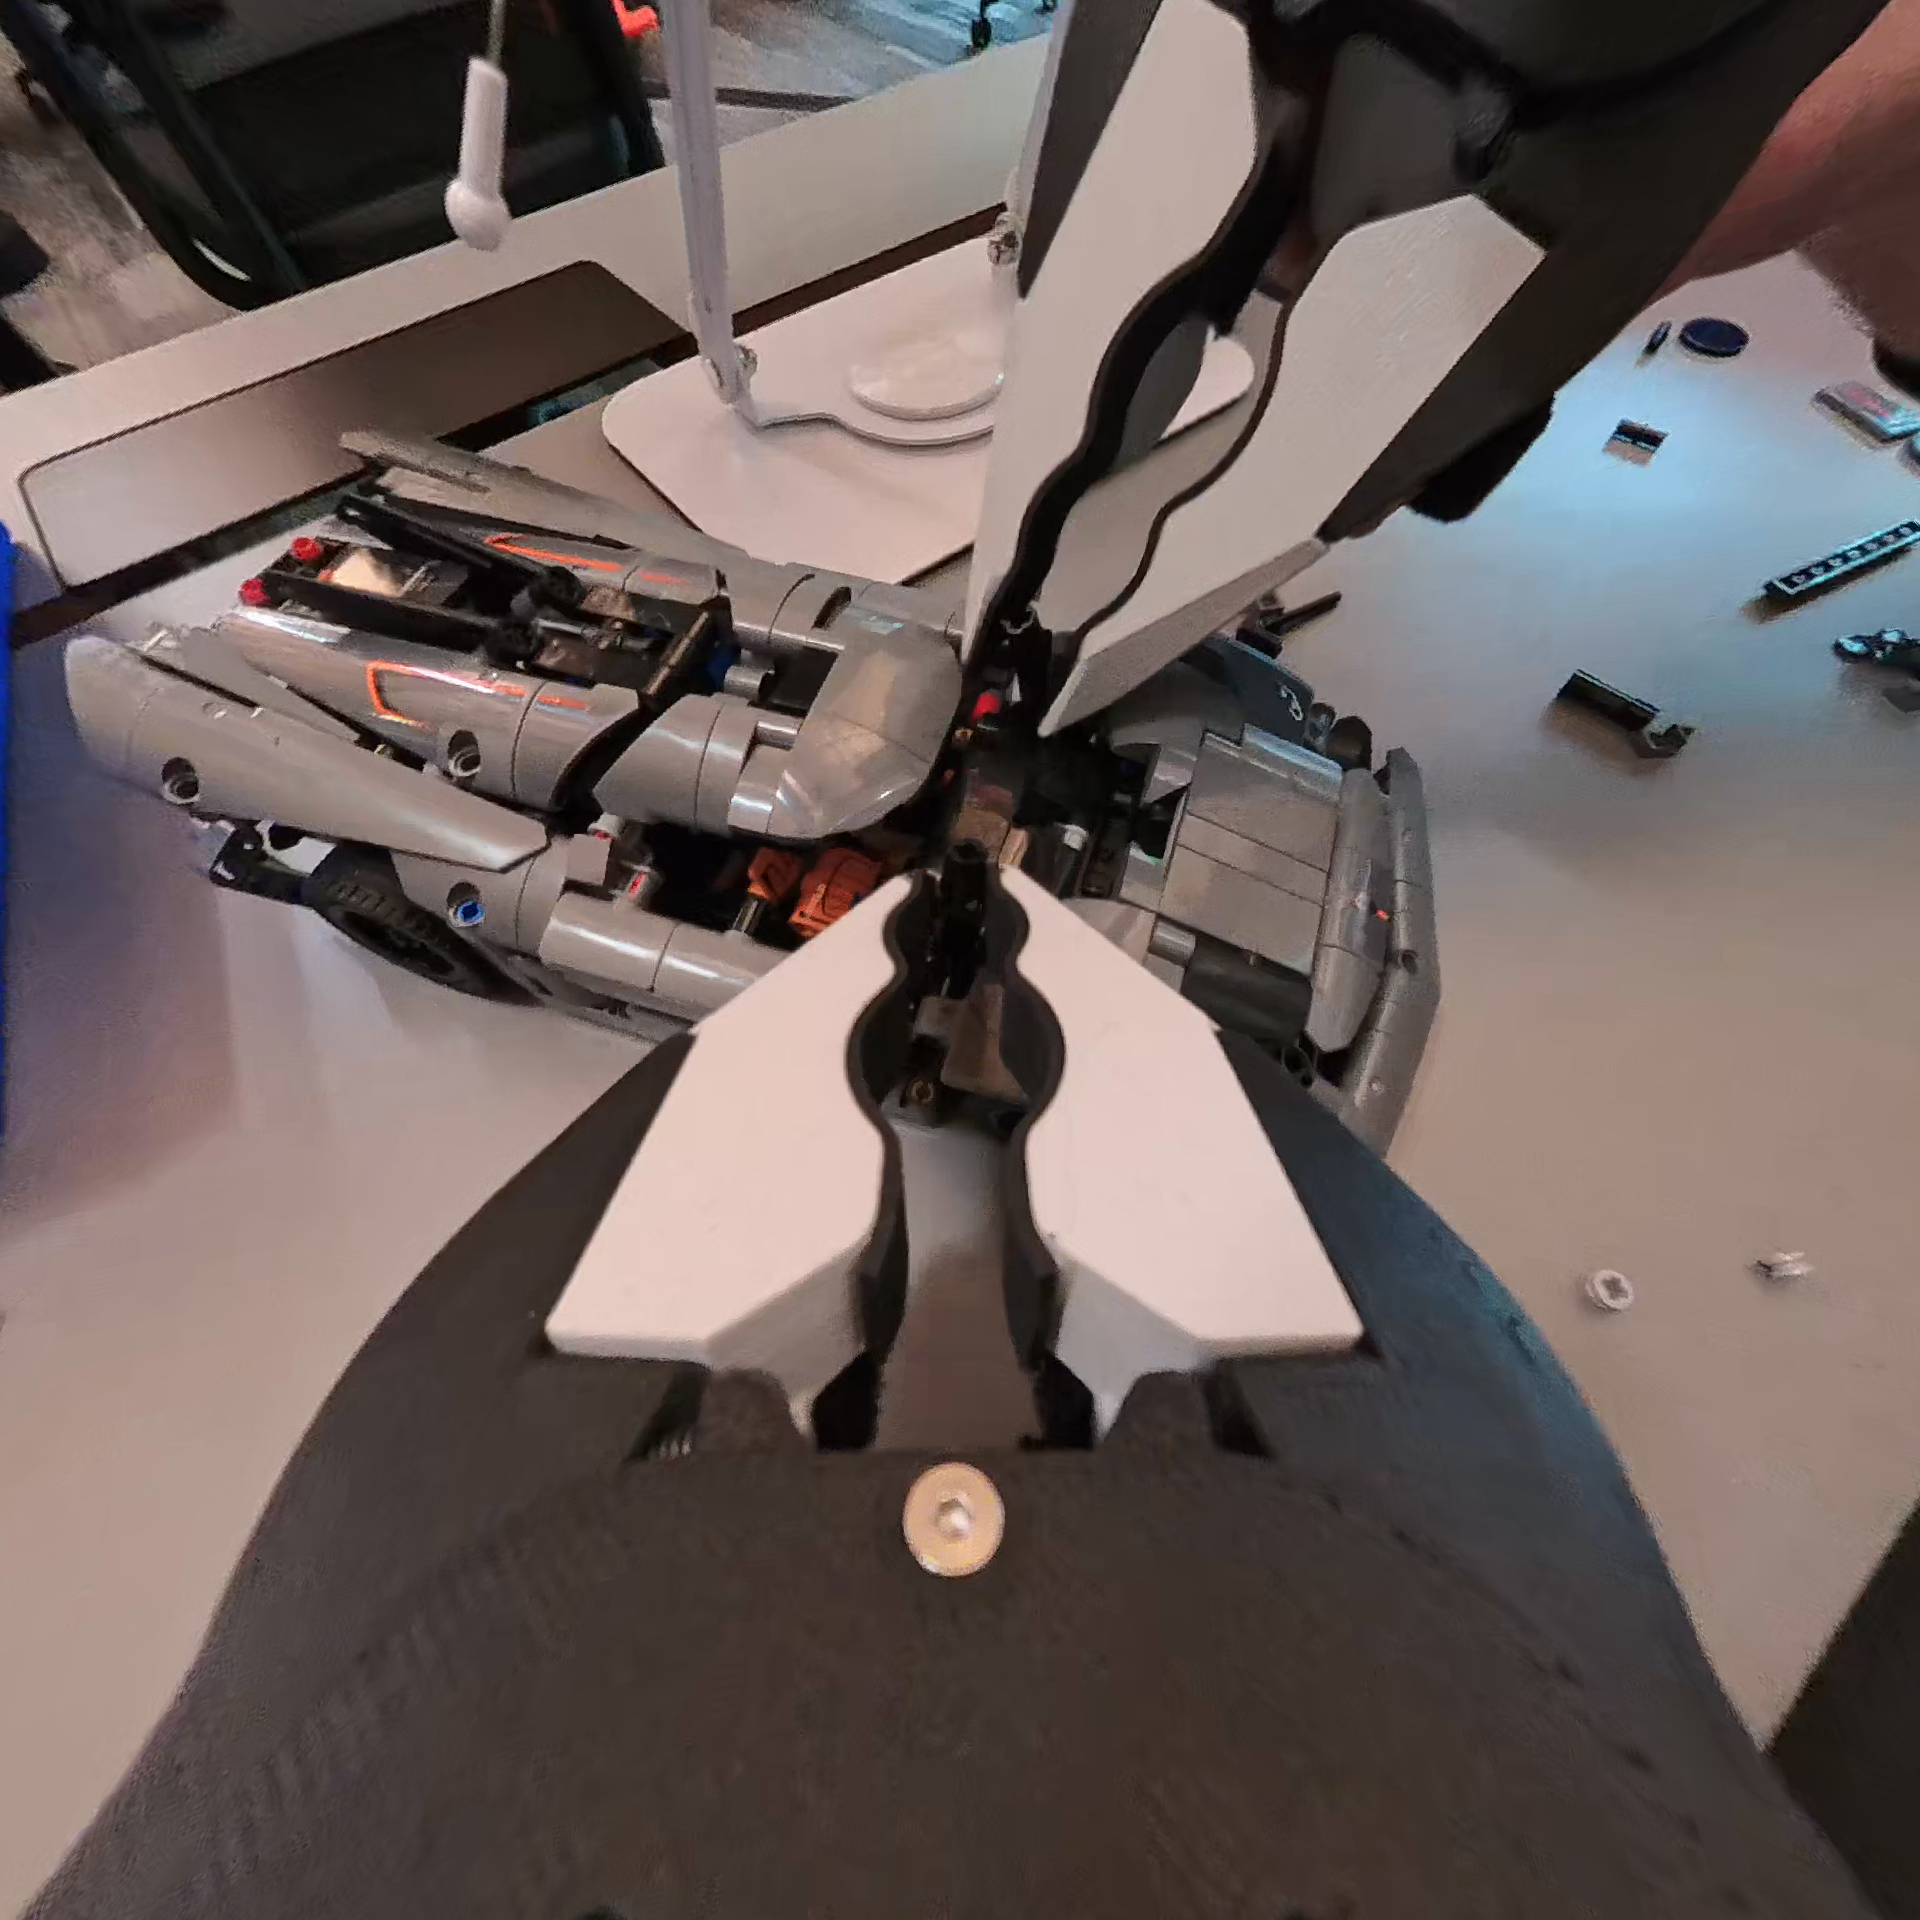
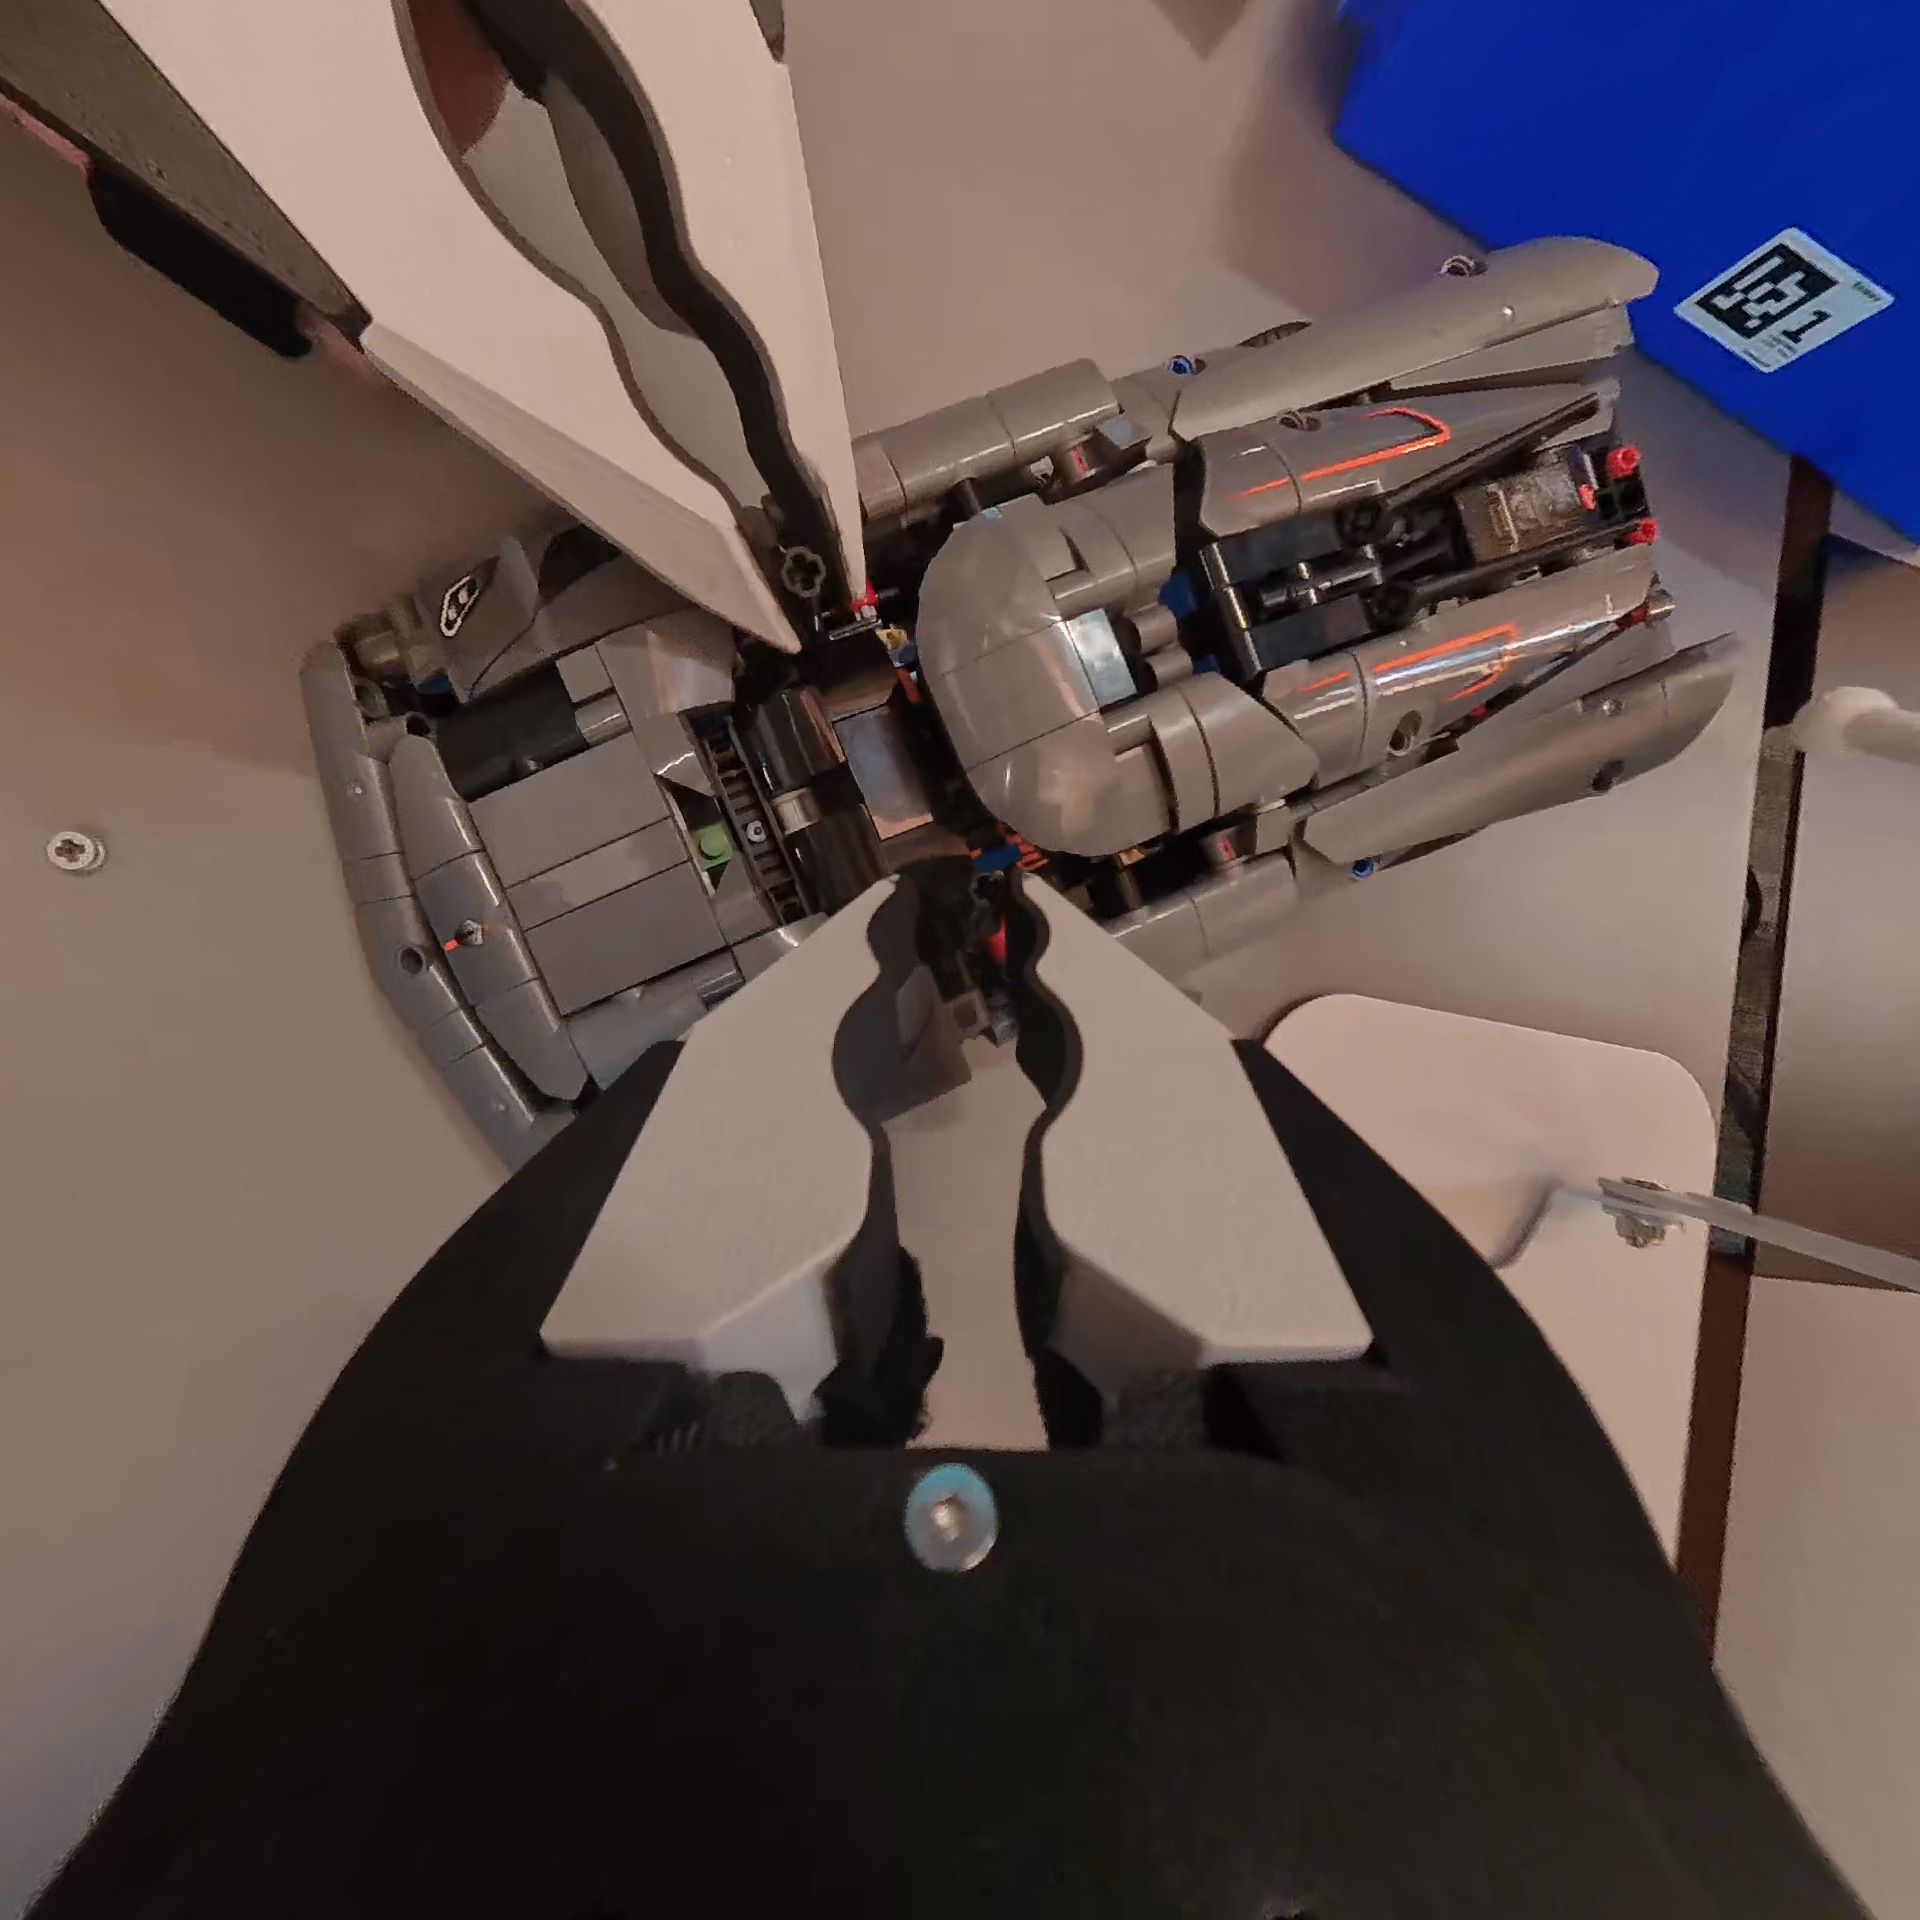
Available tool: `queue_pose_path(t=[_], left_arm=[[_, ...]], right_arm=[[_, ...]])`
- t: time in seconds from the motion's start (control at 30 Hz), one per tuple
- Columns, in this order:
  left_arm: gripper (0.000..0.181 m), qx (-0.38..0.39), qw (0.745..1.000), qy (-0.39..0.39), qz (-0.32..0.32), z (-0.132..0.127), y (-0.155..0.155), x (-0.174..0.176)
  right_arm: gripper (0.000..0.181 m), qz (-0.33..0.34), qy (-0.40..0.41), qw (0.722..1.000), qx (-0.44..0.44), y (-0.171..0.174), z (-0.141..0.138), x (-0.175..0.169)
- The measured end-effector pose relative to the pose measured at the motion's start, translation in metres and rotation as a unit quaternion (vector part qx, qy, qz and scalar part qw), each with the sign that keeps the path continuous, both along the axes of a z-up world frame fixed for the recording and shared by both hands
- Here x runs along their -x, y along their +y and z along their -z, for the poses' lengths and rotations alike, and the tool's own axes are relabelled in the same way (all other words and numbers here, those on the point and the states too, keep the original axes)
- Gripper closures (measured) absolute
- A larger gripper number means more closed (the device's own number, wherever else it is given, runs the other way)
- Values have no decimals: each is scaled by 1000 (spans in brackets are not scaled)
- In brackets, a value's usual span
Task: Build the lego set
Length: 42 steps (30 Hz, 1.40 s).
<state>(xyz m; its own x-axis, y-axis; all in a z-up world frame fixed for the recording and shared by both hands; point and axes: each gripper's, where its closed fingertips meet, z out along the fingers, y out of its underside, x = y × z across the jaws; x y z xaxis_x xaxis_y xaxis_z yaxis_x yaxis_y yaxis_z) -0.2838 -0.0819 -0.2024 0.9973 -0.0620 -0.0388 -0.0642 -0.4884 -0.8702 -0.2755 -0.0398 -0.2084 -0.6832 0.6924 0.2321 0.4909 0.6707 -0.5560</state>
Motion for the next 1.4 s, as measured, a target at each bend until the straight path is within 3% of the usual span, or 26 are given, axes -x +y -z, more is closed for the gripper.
queue_pose_path(t=[0.2, 0.4, 0.5, 0.67, 0.9, 1.07, 1.27, 1.4], left_arm=[[174, 12, 999, -32, 7, 4, 5, 2], [174, 10, 991, -130, 8, 5, 7, 4], [169, 2, 992, -123, 0, 4, 6, 6], [161, -68, 991, -115, -15, -21, -6, 16], [162, -98, 987, -123, -22, -21, -15, 27], [163, -115, 986, -118, -6, -26, -13, 20], [164, -99, 991, -87, 26, -21, -7, 4], [165, -90, 993, -75, 29, -17, -2, 2]], right_arm=[[174, -2, -9, 999, 53, 0, -1, -1], [173, 3, -26, 997, 76, -1, 1, -2], [173, 2, -27, 996, 87, -1, -3, -4], [168, 18, 3, 995, 98, 11, -30, -7], [164, 53, 43, 992, 108, 16, -63, -15], [154, 69, 52, 991, 102, 4, -46, -16], [160, 90, 59, 990, 89, 0, -16, -6], [168, 98, 65, 989, 91, 4, -13, -3]])
